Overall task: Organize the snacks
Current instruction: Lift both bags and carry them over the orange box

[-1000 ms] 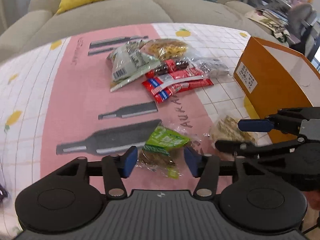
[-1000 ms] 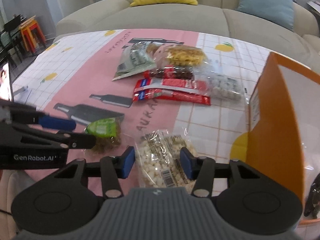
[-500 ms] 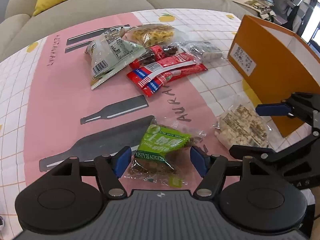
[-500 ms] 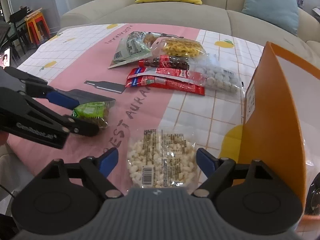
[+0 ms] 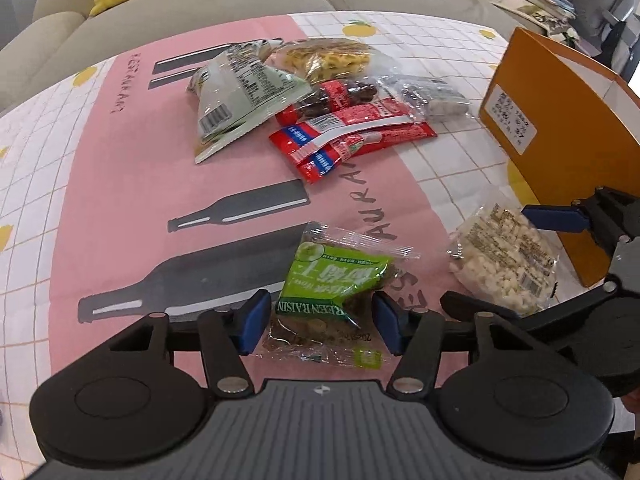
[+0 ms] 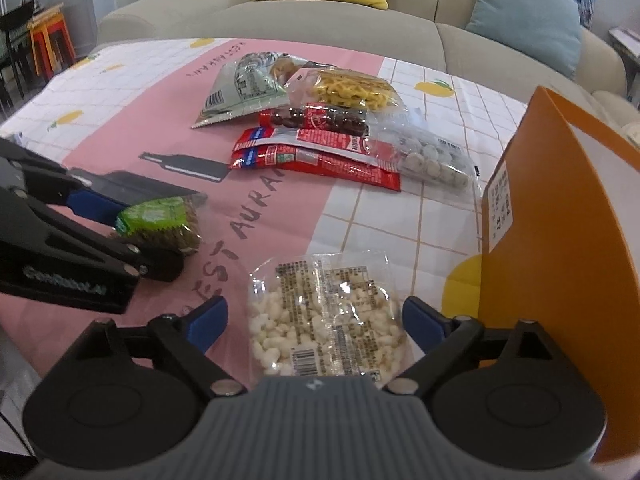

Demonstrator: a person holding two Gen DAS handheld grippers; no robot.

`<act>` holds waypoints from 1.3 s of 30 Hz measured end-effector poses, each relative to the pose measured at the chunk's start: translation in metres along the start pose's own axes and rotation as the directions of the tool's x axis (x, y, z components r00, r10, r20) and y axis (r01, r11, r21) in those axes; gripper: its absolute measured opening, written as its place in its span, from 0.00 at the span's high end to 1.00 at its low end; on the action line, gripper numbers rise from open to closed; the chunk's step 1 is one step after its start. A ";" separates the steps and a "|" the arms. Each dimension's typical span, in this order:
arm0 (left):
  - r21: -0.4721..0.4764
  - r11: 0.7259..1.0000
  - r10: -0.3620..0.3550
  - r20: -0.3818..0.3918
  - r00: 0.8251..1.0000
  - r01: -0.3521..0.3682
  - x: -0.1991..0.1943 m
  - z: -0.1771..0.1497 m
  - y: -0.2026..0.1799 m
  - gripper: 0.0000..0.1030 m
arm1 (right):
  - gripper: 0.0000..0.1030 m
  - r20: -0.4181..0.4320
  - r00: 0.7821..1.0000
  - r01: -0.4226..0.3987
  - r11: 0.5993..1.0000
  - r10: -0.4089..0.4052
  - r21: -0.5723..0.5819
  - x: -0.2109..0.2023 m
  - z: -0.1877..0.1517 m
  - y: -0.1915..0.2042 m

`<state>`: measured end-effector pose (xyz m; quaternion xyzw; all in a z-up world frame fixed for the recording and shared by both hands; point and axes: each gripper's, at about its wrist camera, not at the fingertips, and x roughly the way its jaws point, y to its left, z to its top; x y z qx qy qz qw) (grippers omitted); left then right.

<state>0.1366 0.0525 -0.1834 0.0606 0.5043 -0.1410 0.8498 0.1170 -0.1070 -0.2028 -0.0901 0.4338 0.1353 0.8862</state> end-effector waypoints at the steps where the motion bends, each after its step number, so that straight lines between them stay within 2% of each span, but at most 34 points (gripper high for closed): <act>1: -0.004 1.000 0.008 -0.003 1.000 -0.008 0.000 0.000 0.001 0.35 | 0.07 -0.004 1.000 0.006 1.000 -0.006 -0.007 0.002 0.000 0.001; 4: -0.013 1.000 0.017 -0.012 1.000 -0.017 -0.003 -0.002 0.003 0.37 | 0.09 -0.006 1.000 -0.001 1.000 0.001 0.015 0.006 0.001 0.001; 5: -0.024 1.000 0.016 -0.013 1.000 -0.016 -0.004 -0.003 0.005 0.37 | 0.13 -0.010 1.000 -0.011 1.000 0.011 0.029 0.006 0.003 0.000; 8: -0.050 0.998 0.020 -0.028 0.999 -0.022 -0.007 -0.005 0.013 0.37 | 0.17 -0.012 0.996 -0.089 0.995 0.089 0.034 0.005 0.006 0.006; 10: -0.057 0.998 0.027 -0.031 0.999 -0.029 -0.008 -0.006 0.018 0.37 | 0.17 -0.006 0.991 -0.132 0.990 0.132 0.043 0.005 0.008 0.010; 16: -0.060 0.998 0.005 -0.003 1.000 -0.005 -0.011 -0.004 0.020 0.34 | 0.10 0.024 0.988 -0.152 0.988 0.152 0.006 -0.008 0.006 0.004; 21: -0.056 0.998 0.011 -0.008 1.000 -0.011 -0.004 -0.004 0.018 0.34 | 0.10 -0.010 0.981 -0.191 0.978 0.193 0.083 -0.002 0.003 -0.011; 25: -0.056 0.998 0.015 0.009 1.000 -0.014 -0.005 -0.006 0.017 0.34 | 0.11 -0.014 0.982 -0.187 0.981 0.188 0.051 0.001 0.001 -0.001; 26: -0.054 0.998 0.017 0.011 1.000 -0.016 -0.005 -0.006 0.017 0.37 | 0.13 -0.013 0.983 -0.184 0.982 0.184 0.037 0.001 0.000 0.002; 27: -0.049 0.999 0.021 0.015 1.000 -0.020 -0.005 -0.007 0.015 0.44 | 0.17 -0.009 0.984 -0.179 0.984 0.179 0.024 0.001 0.000 0.004; 29: -0.044 0.999 0.032 0.014 0.999 -0.032 -0.005 -0.006 0.013 0.47 | 0.23 -0.004 0.988 -0.157 0.988 0.156 -0.013 0.000 -0.002 0.008; 35: -0.111 0.993 0.038 0.008 0.999 -0.037 -0.010 -0.006 0.015 0.57 | 0.24 -0.009 0.990 -0.140 0.990 0.140 -0.004 -0.003 -0.003 0.006; 39: -0.148 0.989 0.028 0.030 0.999 -0.023 -0.024 -0.006 0.014 0.59 | 0.24 0.020 0.989 -0.145 0.989 0.145 0.009 -0.015 0.003 0.005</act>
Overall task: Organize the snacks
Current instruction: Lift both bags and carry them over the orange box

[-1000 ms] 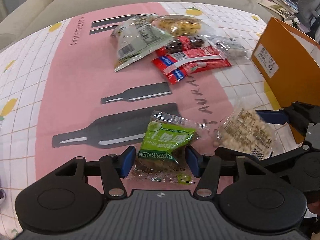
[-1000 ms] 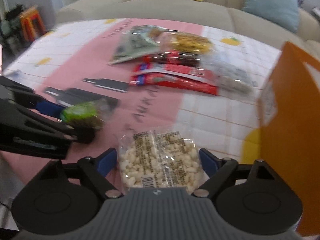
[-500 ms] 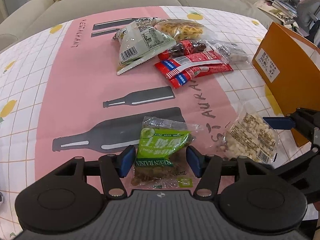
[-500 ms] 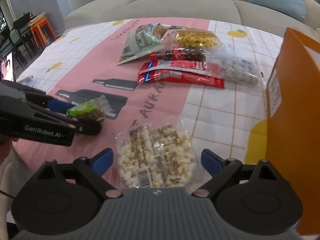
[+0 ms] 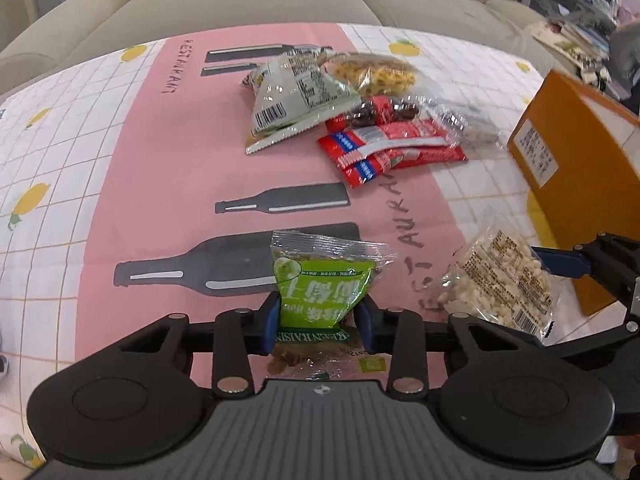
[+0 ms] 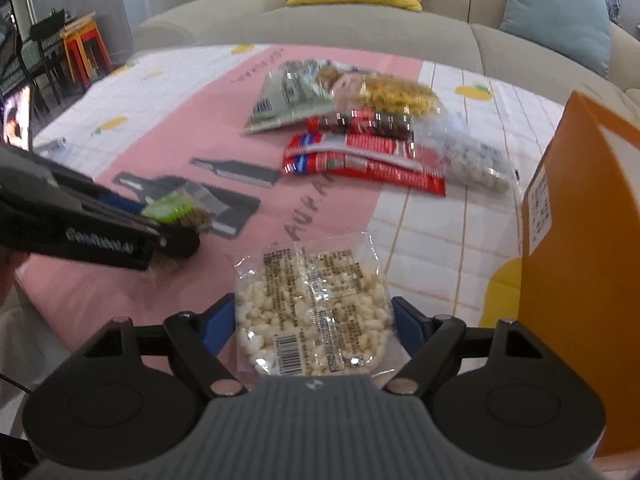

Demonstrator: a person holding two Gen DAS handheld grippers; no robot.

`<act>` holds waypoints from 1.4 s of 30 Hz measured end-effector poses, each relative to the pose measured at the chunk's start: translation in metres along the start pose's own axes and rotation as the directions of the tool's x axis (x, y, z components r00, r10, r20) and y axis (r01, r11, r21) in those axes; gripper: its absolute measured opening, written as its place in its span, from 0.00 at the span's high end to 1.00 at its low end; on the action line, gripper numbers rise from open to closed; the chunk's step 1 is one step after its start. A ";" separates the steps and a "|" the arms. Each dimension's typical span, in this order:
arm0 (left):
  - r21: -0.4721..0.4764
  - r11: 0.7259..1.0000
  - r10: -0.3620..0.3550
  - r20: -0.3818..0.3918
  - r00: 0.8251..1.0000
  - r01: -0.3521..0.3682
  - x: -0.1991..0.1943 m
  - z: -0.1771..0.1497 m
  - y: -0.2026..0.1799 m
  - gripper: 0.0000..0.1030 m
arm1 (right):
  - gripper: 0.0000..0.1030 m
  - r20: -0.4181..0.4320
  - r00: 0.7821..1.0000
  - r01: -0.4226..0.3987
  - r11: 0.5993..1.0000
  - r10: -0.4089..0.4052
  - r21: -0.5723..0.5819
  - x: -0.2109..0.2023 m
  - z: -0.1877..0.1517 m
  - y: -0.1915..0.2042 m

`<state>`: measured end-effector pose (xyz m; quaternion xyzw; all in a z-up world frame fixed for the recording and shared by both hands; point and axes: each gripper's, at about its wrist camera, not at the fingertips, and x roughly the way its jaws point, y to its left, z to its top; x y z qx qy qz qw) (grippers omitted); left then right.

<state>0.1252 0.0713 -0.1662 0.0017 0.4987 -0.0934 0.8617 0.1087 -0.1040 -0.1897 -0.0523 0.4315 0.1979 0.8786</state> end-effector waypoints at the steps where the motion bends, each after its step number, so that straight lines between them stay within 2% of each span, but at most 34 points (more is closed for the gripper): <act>1: -0.015 1.000 -0.003 0.005 1.000 0.003 -0.004 0.001 0.000 0.59 | 0.24 0.009 1.000 -0.001 1.000 0.001 -0.003 -0.005 0.002 0.001; 13: -0.058 0.997 -0.042 0.086 0.995 0.047 -0.071 0.029 -0.025 0.59 | 0.24 0.099 0.994 0.047 0.999 -0.049 0.020 -0.075 0.027 -0.005; 19: -0.003 0.994 -0.105 0.123 0.987 0.106 -0.101 0.049 -0.061 0.59 | 0.24 0.162 0.984 0.067 0.996 -0.076 0.060 -0.125 0.036 -0.033; 24: 0.071 0.982 -0.184 0.127 0.975 0.176 -0.112 0.074 -0.107 0.59 | 0.24 0.163 0.979 0.104 0.990 -0.119 0.099 -0.157 0.040 -0.072; 28: 0.131 0.964 -0.245 0.110 0.963 0.230 -0.106 0.092 -0.144 0.59 | 0.24 0.136 0.977 0.148 0.980 -0.166 0.134 -0.171 0.042 -0.110; 33: 0.175 0.936 -0.318 0.047 0.947 0.306 -0.082 0.112 -0.188 0.59 | 0.24 0.085 0.968 0.220 0.962 -0.236 0.165 -0.174 0.040 -0.155; 39: 0.202 0.910 -0.357 -0.063 0.932 0.362 -0.040 0.130 -0.230 0.59 | 0.24 -0.025 0.970 0.243 0.952 -0.243 0.188 -0.154 0.031 -0.200; 42: 0.234 0.904 -0.340 -0.113 0.934 0.357 -0.021 0.135 -0.246 0.59 | 0.24 -0.091 0.966 0.255 0.951 -0.243 0.175 -0.137 0.025 -0.217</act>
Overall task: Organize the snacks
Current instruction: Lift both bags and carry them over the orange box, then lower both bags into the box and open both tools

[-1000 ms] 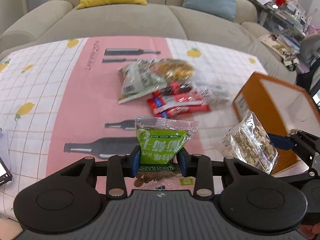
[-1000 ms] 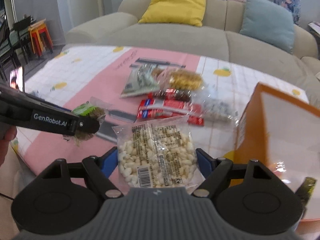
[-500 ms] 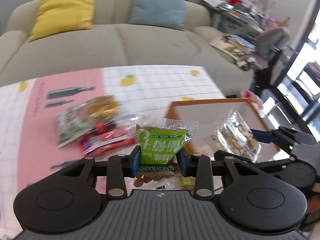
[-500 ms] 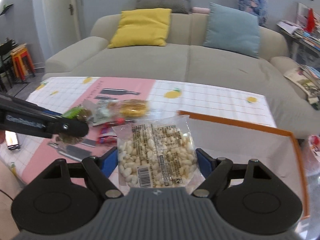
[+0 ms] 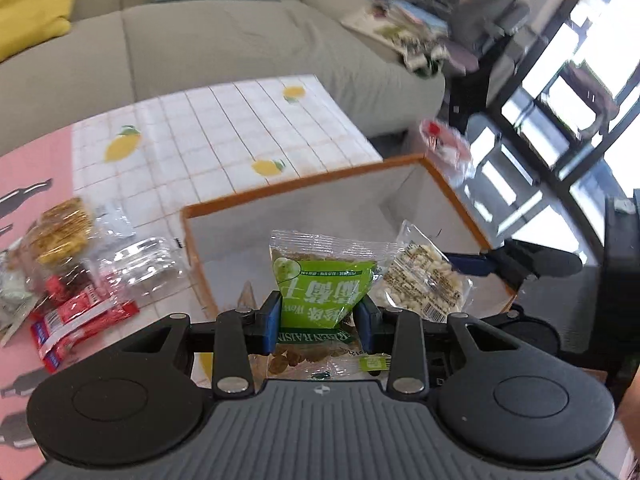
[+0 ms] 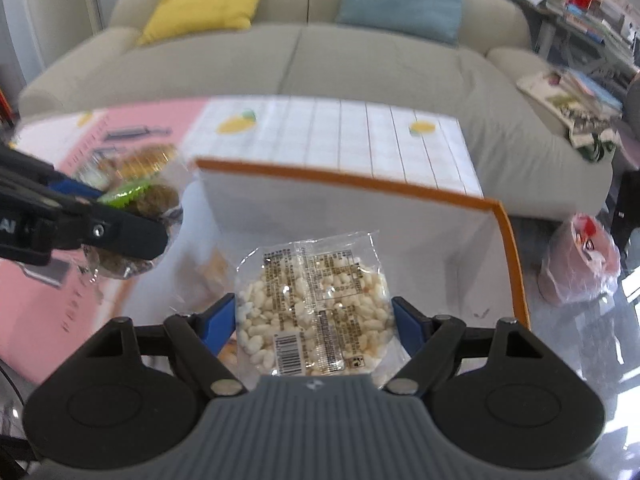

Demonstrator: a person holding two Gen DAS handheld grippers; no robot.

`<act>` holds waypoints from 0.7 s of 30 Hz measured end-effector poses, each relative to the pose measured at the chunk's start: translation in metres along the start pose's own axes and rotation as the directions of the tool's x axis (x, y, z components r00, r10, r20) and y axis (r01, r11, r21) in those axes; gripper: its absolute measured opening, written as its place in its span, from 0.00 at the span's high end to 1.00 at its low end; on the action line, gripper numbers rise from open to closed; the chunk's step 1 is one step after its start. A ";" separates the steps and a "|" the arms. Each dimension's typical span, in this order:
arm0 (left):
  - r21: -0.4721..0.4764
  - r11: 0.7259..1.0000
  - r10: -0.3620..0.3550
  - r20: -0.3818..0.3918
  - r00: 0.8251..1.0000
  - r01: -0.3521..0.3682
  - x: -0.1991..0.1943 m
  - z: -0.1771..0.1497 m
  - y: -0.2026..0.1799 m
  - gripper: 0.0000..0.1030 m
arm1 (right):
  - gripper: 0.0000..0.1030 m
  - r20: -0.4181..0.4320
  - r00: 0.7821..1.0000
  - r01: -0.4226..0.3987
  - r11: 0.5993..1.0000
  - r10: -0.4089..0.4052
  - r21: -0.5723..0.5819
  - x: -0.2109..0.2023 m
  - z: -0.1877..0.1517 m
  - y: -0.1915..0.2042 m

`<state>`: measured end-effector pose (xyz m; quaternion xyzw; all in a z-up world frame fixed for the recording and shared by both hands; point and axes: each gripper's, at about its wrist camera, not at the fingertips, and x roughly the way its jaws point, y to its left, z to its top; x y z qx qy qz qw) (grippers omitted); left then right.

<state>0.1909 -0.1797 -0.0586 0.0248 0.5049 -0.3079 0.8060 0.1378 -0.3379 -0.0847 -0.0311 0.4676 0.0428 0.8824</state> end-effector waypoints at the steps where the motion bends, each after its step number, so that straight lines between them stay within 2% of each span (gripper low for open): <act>1: 0.011 1.000 0.000 -0.013 1.000 0.000 0.005 0.002 -0.002 0.59 | 0.24 -0.020 1.000 0.006 1.000 -0.006 -0.008 0.006 -0.001 -0.004; 6: 0.027 0.999 -0.027 -0.089 0.996 0.029 0.033 0.008 -0.001 0.59 | 0.24 -0.096 0.995 0.010 0.998 -0.016 -0.064 0.041 0.001 -0.013; 12: 0.027 1.000 -0.003 -0.174 0.985 0.007 0.059 0.010 0.006 0.59 | 0.23 -0.145 0.989 -0.018 0.995 0.003 -0.097 0.069 -0.004 -0.020; 16: 0.027 0.999 0.032 -0.241 0.970 -0.027 0.074 0.009 0.007 0.59 | 0.23 -0.171 0.985 -0.036 0.994 0.018 -0.104 0.080 -0.007 -0.021; 21: 0.077 0.993 0.104 -0.271 0.957 -0.086 0.080 0.014 0.000 0.59 | 0.23 -0.183 0.983 -0.051 0.990 0.026 -0.134 0.087 -0.005 -0.016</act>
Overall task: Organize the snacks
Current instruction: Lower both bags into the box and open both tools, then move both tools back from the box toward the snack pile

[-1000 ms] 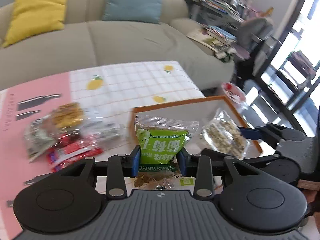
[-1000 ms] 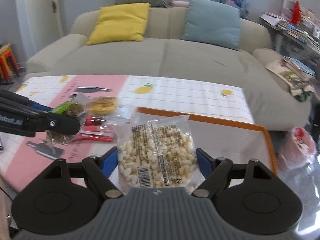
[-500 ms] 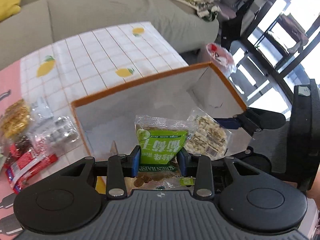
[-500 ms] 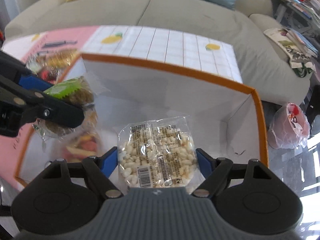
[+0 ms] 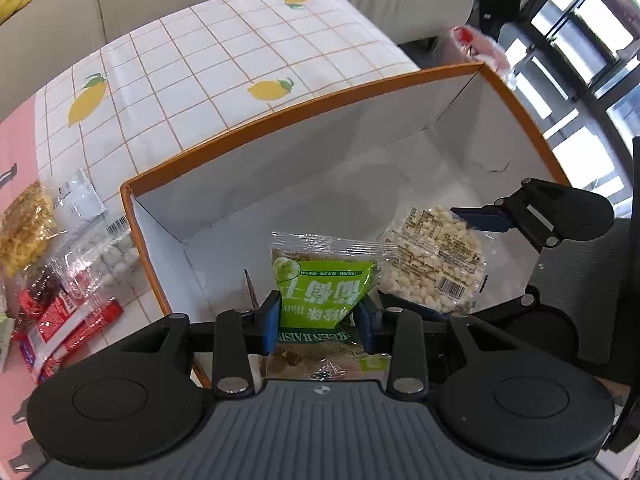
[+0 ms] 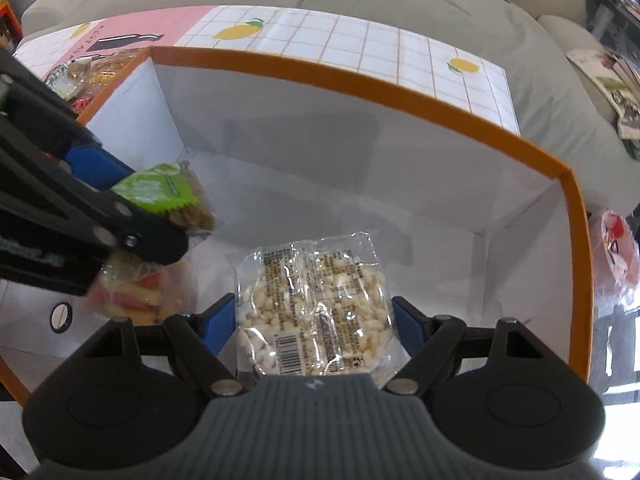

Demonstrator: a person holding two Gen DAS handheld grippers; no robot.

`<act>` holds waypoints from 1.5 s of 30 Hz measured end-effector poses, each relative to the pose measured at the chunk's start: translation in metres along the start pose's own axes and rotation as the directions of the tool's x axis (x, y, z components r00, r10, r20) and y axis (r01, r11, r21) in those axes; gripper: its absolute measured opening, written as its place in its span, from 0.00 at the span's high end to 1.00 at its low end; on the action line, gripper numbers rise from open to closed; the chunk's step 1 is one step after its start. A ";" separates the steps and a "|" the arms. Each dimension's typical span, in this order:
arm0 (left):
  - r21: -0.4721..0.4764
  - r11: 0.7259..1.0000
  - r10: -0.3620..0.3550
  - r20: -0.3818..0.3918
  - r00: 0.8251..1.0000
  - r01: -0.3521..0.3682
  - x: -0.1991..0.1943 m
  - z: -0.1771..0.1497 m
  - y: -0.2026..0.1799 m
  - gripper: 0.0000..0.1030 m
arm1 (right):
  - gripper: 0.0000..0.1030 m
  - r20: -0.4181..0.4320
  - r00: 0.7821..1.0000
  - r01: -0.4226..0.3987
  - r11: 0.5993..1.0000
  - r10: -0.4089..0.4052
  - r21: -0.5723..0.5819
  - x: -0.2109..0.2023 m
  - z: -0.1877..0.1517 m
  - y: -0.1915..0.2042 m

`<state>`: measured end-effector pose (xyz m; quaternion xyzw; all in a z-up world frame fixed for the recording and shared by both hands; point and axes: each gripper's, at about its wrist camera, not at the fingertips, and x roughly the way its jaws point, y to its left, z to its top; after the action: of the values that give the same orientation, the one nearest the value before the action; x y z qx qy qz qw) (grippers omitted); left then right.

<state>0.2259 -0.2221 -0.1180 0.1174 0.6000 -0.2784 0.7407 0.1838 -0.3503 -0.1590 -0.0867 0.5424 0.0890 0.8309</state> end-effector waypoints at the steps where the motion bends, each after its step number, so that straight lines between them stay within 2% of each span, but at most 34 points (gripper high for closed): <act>1: 0.006 1.000 0.004 -0.010 1.000 -0.004 0.000 0.001 -0.002 0.59 | 0.23 -0.009 1.000 -0.003 1.000 0.002 -0.003 0.001 0.000 0.001; 7: 0.032 0.999 0.041 -0.034 0.999 -0.040 -0.001 0.004 -0.009 0.56 | 0.23 -0.050 0.999 0.001 1.000 -0.002 -0.021 0.005 0.003 0.003; 13: 0.053 0.998 0.046 -0.042 0.998 -0.044 0.000 0.008 -0.013 0.40 | 0.23 -0.078 0.997 0.002 1.000 -0.003 -0.003 0.007 0.006 0.001; 15: 0.055 0.997 0.053 -0.027 0.998 -0.051 -0.004 0.009 -0.013 0.30 | 0.23 -0.087 0.996 0.001 1.000 -0.001 -0.002 0.007 0.006 0.001; 16: 0.061 0.997 0.054 -0.015 0.998 -0.053 -0.006 0.009 -0.014 0.28 | 0.22 -0.093 0.996 0.002 1.000 -0.002 -0.004 0.007 0.006 0.002; 18: 0.070 0.996 0.049 0.008 0.999 -0.049 -0.013 0.010 -0.014 0.23 | 0.12 -0.103 0.995 0.005 1.000 -0.006 -0.010 0.005 0.006 0.003; 20: 0.072 0.996 0.041 0.024 0.999 -0.043 -0.019 0.010 -0.014 0.20 | 0.10 -0.096 0.995 0.016 1.000 -0.018 -0.016 0.000 0.005 0.004; 24: 0.073 0.997 0.027 0.066 0.997 -0.032 -0.036 0.005 -0.015 0.20 | 0.10 -0.104 0.994 0.041 0.999 -0.041 -0.001 -0.009 0.005 0.000; 29: 0.051 0.999 0.009 0.146 0.989 -0.017 -0.062 -0.004 -0.013 0.20 | 0.10 -0.075 0.996 0.053 0.996 -0.048 0.069 -0.032 0.003 -0.006; 34: 0.023 0.998 0.041 0.283 0.958 -0.050 -0.097 -0.022 -0.006 0.20 | 0.10 0.038 0.993 0.100 0.980 -0.108 0.170 -0.067 -0.005 0.000; 39: -0.010 0.997 0.078 0.397 0.915 -0.081 -0.128 -0.047 0.008 0.20 | 0.10 0.195 0.965 0.117 0.953 -0.175 0.278 -0.102 -0.011 0.016; 43: -0.060 0.991 0.137 0.472 0.871 -0.123 -0.147 -0.071 0.025 0.20 | 0.10 0.296 0.936 0.085 0.941 -0.188 0.329 -0.118 -0.015 0.039; 45: -0.081 0.984 0.177 0.516 0.838 -0.158 -0.152 -0.086 0.035 0.21 | 0.10 0.331 0.926 0.059 0.935 -0.182 0.348 -0.123 -0.015 0.053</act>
<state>0.1550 -0.1086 -0.0005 0.0763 0.3690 -0.2233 0.8990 0.1089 -0.3094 -0.0548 0.0386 0.3830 -0.0413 0.9220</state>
